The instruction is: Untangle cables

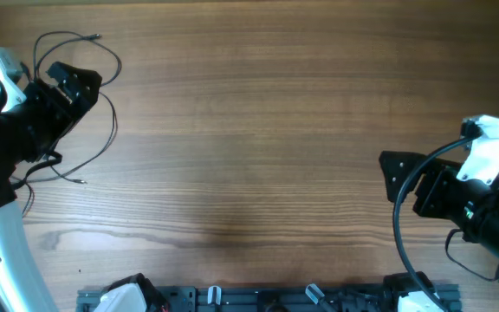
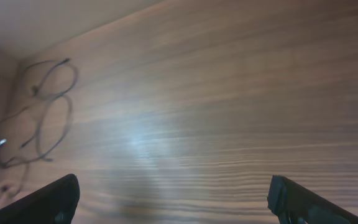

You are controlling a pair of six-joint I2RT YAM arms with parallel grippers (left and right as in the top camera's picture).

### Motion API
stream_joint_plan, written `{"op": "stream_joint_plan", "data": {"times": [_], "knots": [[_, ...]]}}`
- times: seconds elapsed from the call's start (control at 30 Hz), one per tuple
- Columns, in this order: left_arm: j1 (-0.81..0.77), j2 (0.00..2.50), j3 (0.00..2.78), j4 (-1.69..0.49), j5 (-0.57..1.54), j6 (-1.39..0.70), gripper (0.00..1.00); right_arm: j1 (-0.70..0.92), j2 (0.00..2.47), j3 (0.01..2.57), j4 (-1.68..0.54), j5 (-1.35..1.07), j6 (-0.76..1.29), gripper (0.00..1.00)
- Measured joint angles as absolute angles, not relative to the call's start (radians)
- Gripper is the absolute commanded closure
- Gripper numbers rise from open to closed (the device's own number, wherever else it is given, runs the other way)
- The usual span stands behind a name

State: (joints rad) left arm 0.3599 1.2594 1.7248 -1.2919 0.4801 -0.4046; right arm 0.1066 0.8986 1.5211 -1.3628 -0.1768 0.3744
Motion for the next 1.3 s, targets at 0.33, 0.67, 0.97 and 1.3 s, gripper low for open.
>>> {"op": "stream_joint_plan", "data": {"times": [0.33, 0.67, 0.97, 1.3], "knots": [[0.36, 1.259, 1.725, -1.295, 0.48, -0.405, 0.0, 0.104, 0.743, 1.156, -0.802, -0.137, 0.257, 0.0], [0.36, 1.259, 1.725, -1.295, 0.48, -0.405, 0.0, 0.063, 0.358, 0.539, -0.218, -0.213, 0.064, 0.0], [0.36, 1.259, 1.725, -1.295, 0.48, -0.405, 0.0, 0.049, 0.066, 0.155, -0.051, -0.189, 0.043, 0.0], [0.36, 1.259, 1.725, -1.295, 0.48, -0.405, 0.0, 0.049, 0.019, 0.031, 0.067, -0.096, 0.105, 0.0]]}}
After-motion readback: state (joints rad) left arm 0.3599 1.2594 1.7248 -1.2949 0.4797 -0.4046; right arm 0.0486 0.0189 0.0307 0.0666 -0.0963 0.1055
